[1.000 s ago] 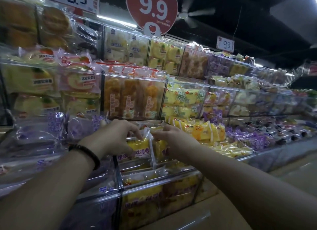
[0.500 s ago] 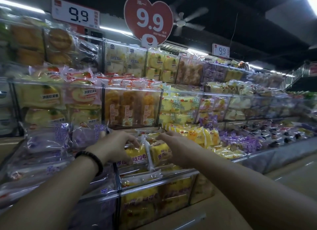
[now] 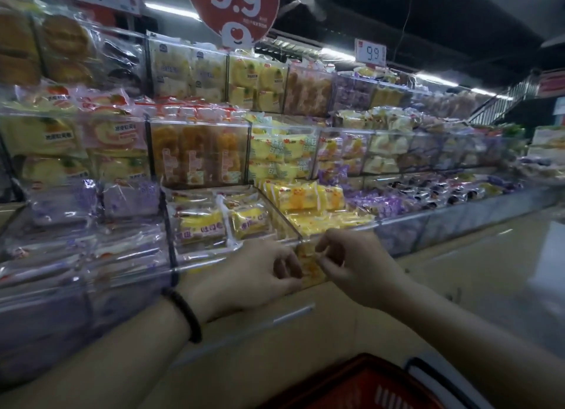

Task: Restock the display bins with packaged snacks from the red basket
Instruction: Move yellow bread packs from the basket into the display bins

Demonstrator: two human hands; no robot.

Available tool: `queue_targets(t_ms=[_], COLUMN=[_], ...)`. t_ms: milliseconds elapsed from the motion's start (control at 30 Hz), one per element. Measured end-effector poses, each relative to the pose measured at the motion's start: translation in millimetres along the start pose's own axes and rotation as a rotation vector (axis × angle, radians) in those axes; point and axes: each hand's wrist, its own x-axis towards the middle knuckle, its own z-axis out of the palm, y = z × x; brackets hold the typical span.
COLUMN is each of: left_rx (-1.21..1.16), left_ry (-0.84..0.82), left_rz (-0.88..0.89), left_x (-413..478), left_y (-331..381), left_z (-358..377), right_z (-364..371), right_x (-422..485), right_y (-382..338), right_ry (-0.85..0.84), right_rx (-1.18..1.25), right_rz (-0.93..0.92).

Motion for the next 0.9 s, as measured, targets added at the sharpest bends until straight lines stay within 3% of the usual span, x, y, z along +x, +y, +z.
queue_targets(t_ms=[100,367,567,700,800,900], left_rx=[-0.027,0.03,-0.031,0.025,0.118,0.13], left_ry=[-0.212,-0.521,-0.52,-0.504,-0.593,-0.68], left_rz=[-0.054,-0.1,-0.168,-0.146,-0.142,-0.165], left_x=[4,44,49,61,68,71], left_y=[9,-11,-47,-54,-65,-72], left_z=[55,212,301,318,325,331], right_z=[20,96,178,219,246,282], right_x=[-40,-125,-210,-242,-242,-241], right_y=[27,110,168,200,216,221], right_ry=[-0.058,-0.439,-0.579,-0.775,-0.919,-1.066], right_rx=[0.048,0.052,0.055,-0.009,0.036,0.055], right_rz=[0.096,0.495,0.727,0.875,1.011,1.028])
